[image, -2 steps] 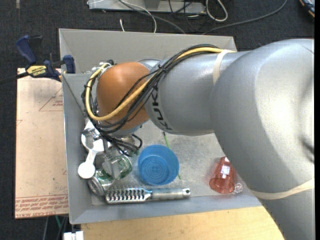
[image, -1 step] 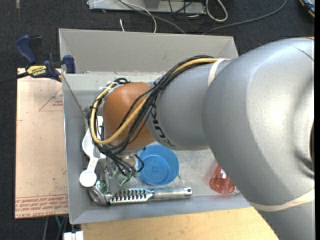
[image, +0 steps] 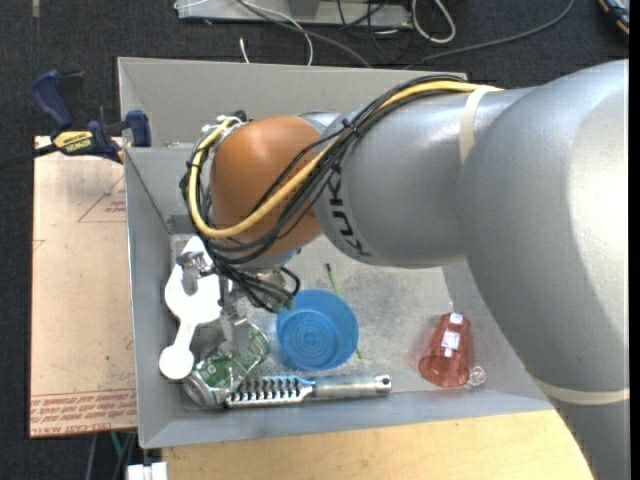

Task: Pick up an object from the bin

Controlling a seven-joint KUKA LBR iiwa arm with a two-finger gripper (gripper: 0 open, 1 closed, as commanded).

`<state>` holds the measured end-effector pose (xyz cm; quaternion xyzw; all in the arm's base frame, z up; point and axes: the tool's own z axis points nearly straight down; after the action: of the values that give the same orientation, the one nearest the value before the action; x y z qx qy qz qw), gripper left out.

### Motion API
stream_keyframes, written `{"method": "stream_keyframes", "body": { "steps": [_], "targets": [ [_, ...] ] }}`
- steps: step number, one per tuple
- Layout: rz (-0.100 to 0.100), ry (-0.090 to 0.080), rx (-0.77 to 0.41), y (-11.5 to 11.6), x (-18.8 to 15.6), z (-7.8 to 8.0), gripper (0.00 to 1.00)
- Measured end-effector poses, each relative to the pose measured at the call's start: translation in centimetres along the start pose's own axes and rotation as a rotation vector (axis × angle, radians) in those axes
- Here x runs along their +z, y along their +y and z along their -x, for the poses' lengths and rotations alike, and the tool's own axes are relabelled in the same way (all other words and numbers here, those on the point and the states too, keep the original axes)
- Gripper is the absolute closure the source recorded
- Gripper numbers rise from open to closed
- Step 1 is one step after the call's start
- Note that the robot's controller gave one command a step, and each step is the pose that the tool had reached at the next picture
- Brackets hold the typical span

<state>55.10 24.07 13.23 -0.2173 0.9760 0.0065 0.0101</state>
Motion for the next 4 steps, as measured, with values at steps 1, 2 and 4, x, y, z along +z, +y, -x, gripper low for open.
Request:
{"method": "stream_keyframes", "body": {
  "steps": [1,2,4],
  "targets": [
    [-0.001,-0.003,-0.047,-1.5,-3.3,1.8,0.0],
    [-0.001,-0.005,-0.044,-1.4,-1.6,2.3,0.0],
    [0.005,-0.002,-0.534,0.1,6.2,-0.6,1.0]
  ]
}}
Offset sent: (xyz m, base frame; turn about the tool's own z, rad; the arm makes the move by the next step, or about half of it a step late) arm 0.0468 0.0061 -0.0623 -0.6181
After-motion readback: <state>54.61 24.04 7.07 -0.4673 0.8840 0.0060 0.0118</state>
